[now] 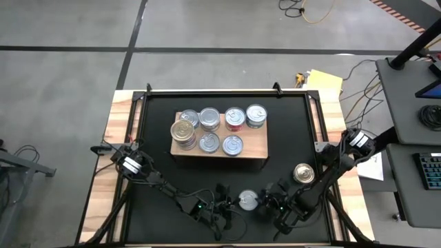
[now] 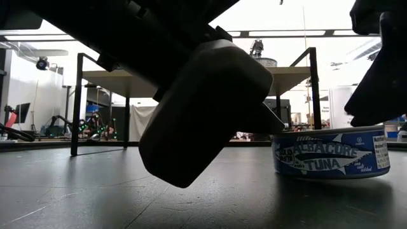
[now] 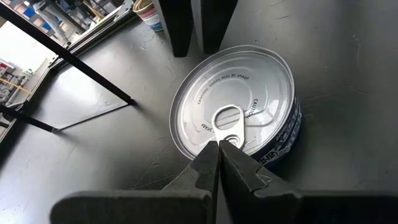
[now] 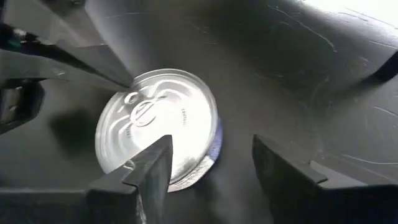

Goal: Stack canned seafood by type on shelf
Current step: Stack the dark blue tuna can on the dark blue tuna can

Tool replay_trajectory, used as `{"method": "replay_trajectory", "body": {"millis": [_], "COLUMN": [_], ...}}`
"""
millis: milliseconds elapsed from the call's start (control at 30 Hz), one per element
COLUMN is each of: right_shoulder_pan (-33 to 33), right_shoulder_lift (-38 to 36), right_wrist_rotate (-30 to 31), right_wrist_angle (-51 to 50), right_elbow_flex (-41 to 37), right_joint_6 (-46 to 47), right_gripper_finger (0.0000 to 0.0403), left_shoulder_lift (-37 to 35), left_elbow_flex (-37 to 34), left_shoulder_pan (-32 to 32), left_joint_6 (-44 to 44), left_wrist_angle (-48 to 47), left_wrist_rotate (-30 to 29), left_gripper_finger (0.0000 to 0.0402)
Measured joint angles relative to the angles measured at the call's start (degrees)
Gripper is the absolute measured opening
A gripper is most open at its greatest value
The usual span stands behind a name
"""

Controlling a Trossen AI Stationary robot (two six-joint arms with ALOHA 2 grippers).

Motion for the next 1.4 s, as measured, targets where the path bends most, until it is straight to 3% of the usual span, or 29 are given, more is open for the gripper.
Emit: {"method": "replay_trajectory", "body": {"millis": [200,767,1400], "right_shoulder_pan": [0.0,0.0,0.0], "right_shoulder_lift": [0.0,0.0,0.0], "right_wrist_rotate": [0.0,-0.6,-0.7], "right_wrist_angle": [1.5,21.2,22.4], "right_elbow_flex": [-1.7,-9.4,-9.6], "right_joint_6": [2.5,2.7,5.1], "right_gripper_finger": [0.0225,0.0231,0.0244], "left_shoulder_lift": [0.0,-0.1,-0.1], "left_elbow_flex": [0.0,0.0,0.0], "left_shoulder_pan": [0.0,-0.2,-0.3], "left_joint_6": [0.0,-2.0,-5.7], "left_wrist_angle": [-0.2,-1.3,-2.0], "left_wrist_rotate": [0.0,0.2,1.0], "left_gripper_finger": [0.0,0.0,0.0]}}
